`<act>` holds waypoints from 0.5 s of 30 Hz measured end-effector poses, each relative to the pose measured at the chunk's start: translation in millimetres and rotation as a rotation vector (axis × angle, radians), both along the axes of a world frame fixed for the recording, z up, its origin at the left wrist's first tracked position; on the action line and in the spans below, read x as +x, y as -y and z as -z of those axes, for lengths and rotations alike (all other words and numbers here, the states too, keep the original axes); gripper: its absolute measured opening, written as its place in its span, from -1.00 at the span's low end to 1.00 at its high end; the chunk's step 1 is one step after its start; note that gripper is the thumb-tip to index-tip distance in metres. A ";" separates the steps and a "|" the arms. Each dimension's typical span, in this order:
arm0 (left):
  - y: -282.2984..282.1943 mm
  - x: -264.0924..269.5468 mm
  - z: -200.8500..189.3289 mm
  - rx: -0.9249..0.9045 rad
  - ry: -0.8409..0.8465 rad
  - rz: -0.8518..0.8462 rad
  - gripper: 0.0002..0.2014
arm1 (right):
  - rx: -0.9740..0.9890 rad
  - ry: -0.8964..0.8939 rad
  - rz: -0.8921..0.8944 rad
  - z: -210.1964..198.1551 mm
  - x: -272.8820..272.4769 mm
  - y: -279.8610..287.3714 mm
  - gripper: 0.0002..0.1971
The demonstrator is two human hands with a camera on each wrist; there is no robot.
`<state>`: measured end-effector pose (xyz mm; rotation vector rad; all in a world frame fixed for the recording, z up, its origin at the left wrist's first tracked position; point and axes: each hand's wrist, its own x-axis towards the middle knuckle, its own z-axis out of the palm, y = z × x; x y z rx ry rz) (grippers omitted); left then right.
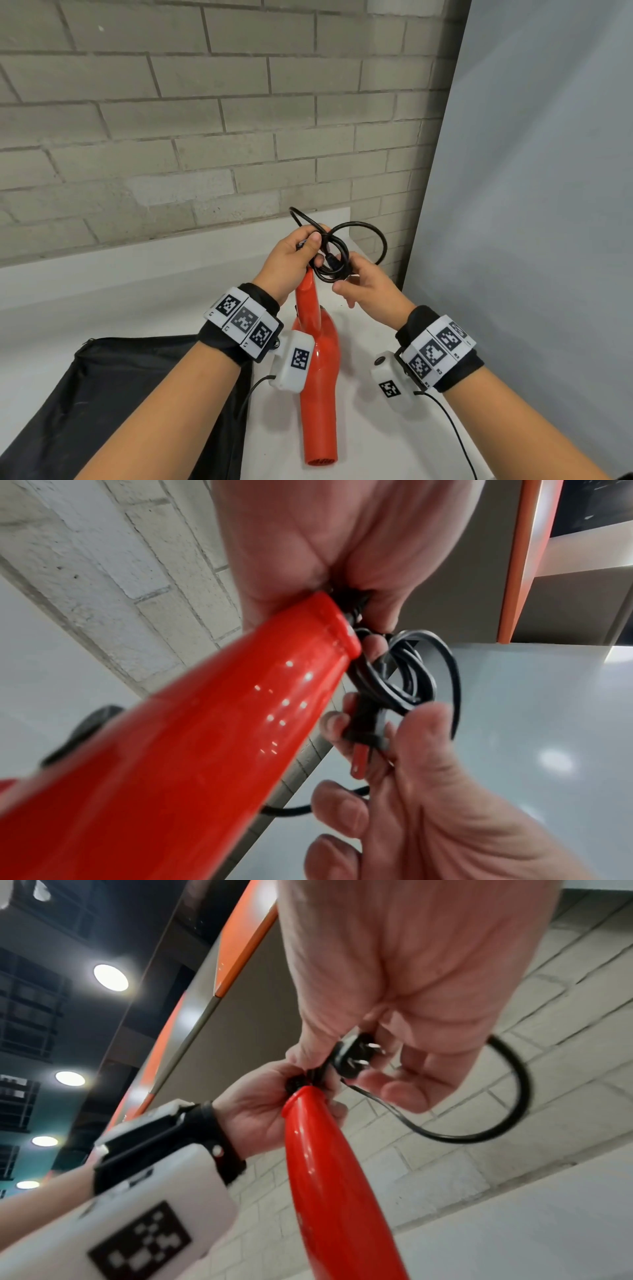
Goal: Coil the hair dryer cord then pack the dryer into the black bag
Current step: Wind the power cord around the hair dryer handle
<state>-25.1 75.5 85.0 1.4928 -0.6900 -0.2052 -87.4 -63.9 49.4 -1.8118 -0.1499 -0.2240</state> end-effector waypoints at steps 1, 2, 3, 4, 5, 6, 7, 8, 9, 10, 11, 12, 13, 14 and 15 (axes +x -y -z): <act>0.0 -0.2 -0.1 -0.006 -0.004 -0.004 -0.78 | -0.014 -0.011 0.001 3.7 1.8 3.2 -0.79; -0.4 0.0 0.2 -0.015 -0.010 -0.011 -0.78 | -0.052 -0.034 0.007 8.3 3.2 7.0 -0.78; -1.3 0.8 0.3 -0.033 -0.022 -0.017 -0.78 | -0.108 -0.071 0.015 14.0 4.2 11.4 -0.78; -3.1 2.0 0.6 -0.054 -0.037 -0.021 -0.79 | -0.173 -0.121 0.024 21.0 4.5 16.0 -0.78; -4.9 3.4 0.9 -0.074 -0.051 -0.023 -0.79 | -0.241 -0.175 0.037 28.3 4.4 20.9 -0.79; -7.0 4.9 1.2 -0.084 -0.059 -0.022 -0.79 | -0.314 -0.226 0.058 36.7 5.3 26.6 -0.79; -8.1 5.8 1.6 -0.082 -0.062 -0.016 -0.79 | -0.387 -0.269 0.085 45.2 6.6 32.6 -0.78; -9.1 5.9 1.5 -0.072 -0.062 -0.005 -0.78 | -0.453 -0.311 0.118 52.5 8.6 38.5 -0.77; -9.2 5.6 1.4 -0.059 -0.060 0.008 -0.78 | -0.508 -0.356 0.152 58.6 10.8 43.7 -0.76; -9.2 5.3 1.0 -0.050 -0.059 0.020 -0.78 | -0.563 -0.411 0.184 62.9 13.7 48.2 -0.75; -9.3 4.4 0.7 -0.050 -0.062 0.030 -0.77 | -0.639 -0.472 0.211 67.2 16.2 52.7 -0.73; -9.6 3.4 0.0 -0.058 -0.072 0.037 -0.77 | -0.738 -0.543 0.220 70.9 17.8 56.5 -0.71; -10.3 2.8 -0.6 -0.068 -0.082 0.038 -0.76 | -0.846 -0.618 0.214 74.5 18.0 59.0 -0.68; -11.0 2.5 -1.4 -0.074 -0.092 0.033 -0.76 | -0.949 -0.691 0.196 78.5 17.9 61.5 -0.66; -12.1 2.5 -1.9 -0.071 -0.100 0.024 -0.75 | -1.038 -0.731 0.173 82.1 16.8 63.6 -0.65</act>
